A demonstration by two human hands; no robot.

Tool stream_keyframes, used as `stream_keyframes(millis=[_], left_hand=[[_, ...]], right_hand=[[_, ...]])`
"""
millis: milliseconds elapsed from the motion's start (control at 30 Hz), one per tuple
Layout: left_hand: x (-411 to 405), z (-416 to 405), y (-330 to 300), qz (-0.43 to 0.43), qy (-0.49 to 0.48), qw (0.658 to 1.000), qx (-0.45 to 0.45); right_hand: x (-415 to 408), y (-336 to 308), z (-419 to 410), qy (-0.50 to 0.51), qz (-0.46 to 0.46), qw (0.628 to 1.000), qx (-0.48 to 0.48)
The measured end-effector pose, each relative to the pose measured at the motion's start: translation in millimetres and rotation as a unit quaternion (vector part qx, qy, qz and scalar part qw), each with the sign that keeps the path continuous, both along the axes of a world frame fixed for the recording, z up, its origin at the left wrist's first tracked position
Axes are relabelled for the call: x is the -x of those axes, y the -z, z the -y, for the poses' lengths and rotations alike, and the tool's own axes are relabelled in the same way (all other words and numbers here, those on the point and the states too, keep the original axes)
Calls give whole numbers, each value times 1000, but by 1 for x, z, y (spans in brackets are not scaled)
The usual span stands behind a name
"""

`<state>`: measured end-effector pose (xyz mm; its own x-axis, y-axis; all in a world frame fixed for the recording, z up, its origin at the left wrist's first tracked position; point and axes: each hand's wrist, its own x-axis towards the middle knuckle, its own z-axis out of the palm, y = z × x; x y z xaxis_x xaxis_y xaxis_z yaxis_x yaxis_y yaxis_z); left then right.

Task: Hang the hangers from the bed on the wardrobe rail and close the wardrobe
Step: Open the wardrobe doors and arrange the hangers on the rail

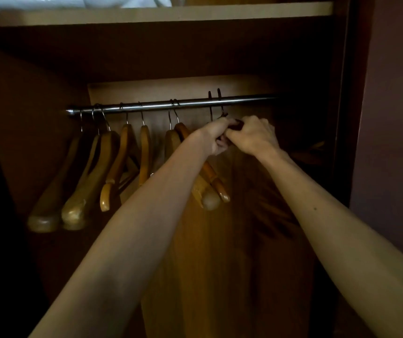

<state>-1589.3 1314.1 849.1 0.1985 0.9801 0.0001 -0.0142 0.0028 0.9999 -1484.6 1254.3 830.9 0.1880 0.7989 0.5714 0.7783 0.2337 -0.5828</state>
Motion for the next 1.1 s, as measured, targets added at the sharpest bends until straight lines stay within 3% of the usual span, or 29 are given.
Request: stream_keyframes(millis=[133, 300, 567, 700, 1000, 1100], left_hand=[[-9, -16, -24, 66, -1, 997, 49], [-27, -25, -8, 57, -29, 992, 109], [-69, 27, 105, 21, -30, 998, 53], [-71, 51, 188, 15, -30, 997, 74], [13, 92, 312, 87, -50, 979, 180], [52, 115, 333, 93, -46, 975, 195]], right_hand=[[-5, -38, -9, 13, 32, 999, 18], [-21, -29, -9, -5, 36, 997, 73], [-56, 93, 33, -21, -16, 998, 51], [-65, 165, 68, -42, -27, 996, 74], [-7, 294, 118, -136, 11, 975, 177], [8, 318, 122, -203, -30, 950, 237]])
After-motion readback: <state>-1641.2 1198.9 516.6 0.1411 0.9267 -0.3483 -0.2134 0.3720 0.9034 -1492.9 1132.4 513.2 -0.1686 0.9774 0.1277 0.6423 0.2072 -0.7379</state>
